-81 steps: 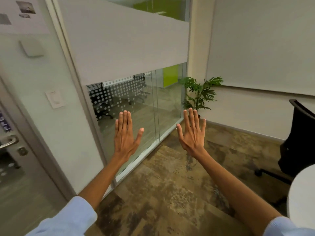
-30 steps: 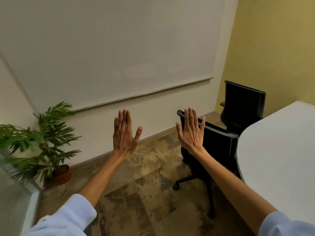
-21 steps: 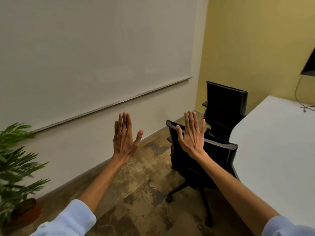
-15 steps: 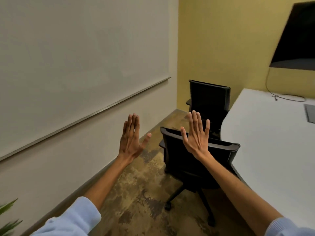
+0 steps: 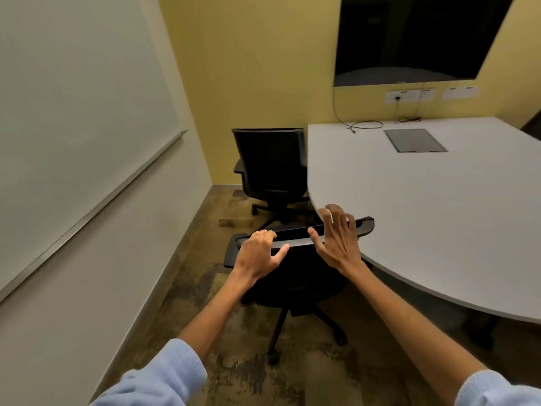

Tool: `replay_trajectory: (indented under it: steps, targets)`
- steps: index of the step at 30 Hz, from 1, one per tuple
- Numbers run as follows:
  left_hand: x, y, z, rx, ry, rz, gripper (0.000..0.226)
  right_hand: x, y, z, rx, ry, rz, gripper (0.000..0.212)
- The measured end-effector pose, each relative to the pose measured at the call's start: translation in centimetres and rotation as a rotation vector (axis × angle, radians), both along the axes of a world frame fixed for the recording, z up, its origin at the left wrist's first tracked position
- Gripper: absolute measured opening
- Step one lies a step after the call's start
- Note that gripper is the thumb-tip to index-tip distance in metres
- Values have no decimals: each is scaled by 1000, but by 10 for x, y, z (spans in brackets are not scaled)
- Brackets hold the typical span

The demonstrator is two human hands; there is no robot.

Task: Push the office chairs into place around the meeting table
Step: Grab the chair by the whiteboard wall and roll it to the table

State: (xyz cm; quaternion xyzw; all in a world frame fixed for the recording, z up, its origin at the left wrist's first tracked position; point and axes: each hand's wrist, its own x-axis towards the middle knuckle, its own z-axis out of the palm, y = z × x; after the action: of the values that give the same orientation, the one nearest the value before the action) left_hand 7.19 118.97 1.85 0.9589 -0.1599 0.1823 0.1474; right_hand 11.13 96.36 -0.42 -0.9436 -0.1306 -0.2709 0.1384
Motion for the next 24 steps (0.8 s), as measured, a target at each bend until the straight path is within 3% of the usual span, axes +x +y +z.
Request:
replay_trajectory:
  steps: [6, 11, 14, 24]
  targets:
    - [53, 7, -32, 175, 227, -18, 58, 31, 2, -30, -66, 121, -21, 31]
    - [89, 29, -43, 400, 291, -95, 33, 50, 12, -42, -46, 245, -82, 61]
    - [100, 34, -46, 421, 316, -168, 20, 55, 15, -37, -100, 290, -117, 55]
    - [138, 87, -53, 411, 229, -345, 18, 55, 69, -34, -144, 349, -226, 50]
